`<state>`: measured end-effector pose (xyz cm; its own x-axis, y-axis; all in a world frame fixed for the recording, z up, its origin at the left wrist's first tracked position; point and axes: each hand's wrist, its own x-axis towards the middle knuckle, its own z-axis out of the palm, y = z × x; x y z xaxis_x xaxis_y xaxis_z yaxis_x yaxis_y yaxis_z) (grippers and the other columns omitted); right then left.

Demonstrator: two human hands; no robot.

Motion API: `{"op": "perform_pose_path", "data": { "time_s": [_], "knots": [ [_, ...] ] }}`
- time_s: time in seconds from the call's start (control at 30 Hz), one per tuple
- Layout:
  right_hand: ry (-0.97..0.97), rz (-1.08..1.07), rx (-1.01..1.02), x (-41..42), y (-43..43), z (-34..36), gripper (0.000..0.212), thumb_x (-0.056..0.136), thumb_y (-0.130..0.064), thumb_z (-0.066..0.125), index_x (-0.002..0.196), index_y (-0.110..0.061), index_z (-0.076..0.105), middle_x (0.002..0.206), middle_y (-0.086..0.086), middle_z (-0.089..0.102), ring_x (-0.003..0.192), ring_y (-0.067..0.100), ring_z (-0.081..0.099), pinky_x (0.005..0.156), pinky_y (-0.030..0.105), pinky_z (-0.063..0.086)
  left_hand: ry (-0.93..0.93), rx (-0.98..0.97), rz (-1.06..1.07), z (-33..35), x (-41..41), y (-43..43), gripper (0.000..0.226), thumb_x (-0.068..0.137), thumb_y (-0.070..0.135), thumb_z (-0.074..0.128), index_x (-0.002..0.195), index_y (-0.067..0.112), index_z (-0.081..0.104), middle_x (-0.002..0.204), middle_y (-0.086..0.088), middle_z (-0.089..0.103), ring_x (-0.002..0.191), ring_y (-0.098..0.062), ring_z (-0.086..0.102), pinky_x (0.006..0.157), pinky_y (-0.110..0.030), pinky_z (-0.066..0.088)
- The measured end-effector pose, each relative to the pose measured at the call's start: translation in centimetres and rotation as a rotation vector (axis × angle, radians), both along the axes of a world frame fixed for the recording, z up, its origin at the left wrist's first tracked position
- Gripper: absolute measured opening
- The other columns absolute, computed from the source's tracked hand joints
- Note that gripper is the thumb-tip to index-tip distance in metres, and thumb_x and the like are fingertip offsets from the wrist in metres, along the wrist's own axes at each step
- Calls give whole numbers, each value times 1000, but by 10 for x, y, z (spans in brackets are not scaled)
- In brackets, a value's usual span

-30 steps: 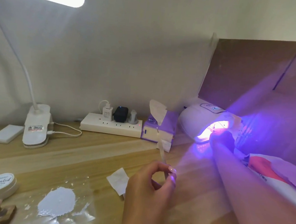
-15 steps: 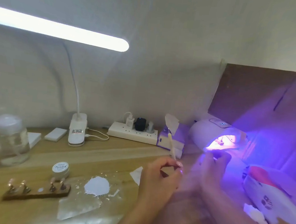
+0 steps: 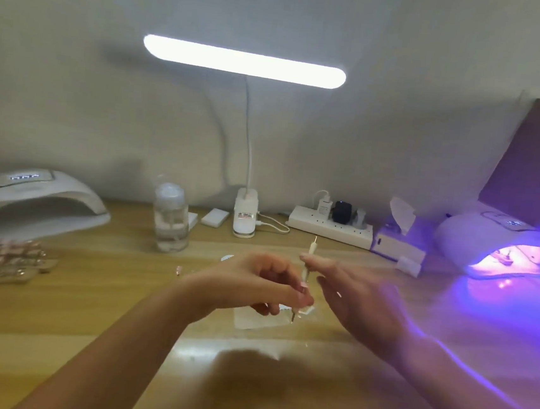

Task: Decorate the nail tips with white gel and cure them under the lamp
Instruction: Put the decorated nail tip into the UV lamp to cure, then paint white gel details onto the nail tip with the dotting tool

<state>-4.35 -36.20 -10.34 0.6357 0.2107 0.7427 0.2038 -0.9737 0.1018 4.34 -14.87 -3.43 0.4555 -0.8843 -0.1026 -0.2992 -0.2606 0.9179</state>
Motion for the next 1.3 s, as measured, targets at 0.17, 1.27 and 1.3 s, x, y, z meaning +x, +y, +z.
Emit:
{"op": "perform_pose_path", "data": {
  "time_s": [0.17, 1.27, 1.3],
  "knots": [
    [-91, -73, 168, 17, 25, -6, 32, 81, -14, 81, 106, -27, 67, 91, -10, 74, 64, 14, 64, 47, 26, 50, 358, -72, 9, -3, 8, 21, 4, 86, 25, 74, 86, 28, 72, 113, 1, 73, 93, -10, 71, 67, -17, 53],
    [231, 50, 1346, 27, 30, -19, 16, 97, -23, 64, 86, -16, 55, 69, 6, 74, 42, 11, 57, 37, 19, 41, -539, -136, 270, -91, 22, 10, 8, 82, 31, 76, 82, 37, 71, 72, 29, 63, 54, 6, 50, 59, -22, 34],
    [171, 71, 1355, 25, 31, -16, 11, 97, -22, 63, 90, -18, 57, 73, 5, 75, 45, 12, 59, 39, 19, 43, -532, -148, 273, -92, 22, 10, 8, 83, 30, 75, 83, 36, 71, 69, 32, 61, 52, 5, 50, 59, -23, 34]
  ]
}}
